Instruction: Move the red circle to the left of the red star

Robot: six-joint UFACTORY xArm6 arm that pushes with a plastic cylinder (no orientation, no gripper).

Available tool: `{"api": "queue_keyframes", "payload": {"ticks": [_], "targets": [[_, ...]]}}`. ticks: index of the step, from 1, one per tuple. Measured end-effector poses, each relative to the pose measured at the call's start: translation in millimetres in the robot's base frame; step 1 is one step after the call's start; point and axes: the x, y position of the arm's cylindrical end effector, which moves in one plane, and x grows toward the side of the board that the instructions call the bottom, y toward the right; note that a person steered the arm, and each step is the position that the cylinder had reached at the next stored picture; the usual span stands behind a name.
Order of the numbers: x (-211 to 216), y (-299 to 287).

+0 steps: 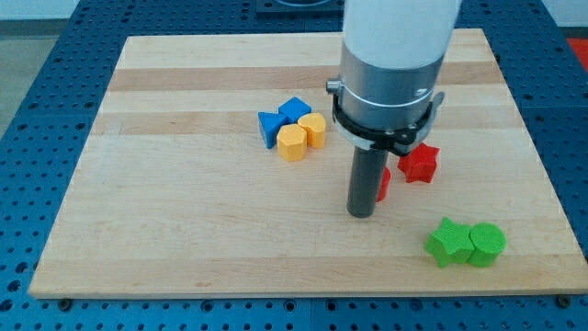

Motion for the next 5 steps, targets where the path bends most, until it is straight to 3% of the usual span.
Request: {"api": "queue_keyframes", "payload": {"ticks": [2, 5], "targets": [[-1, -15], [-21, 52]]}}
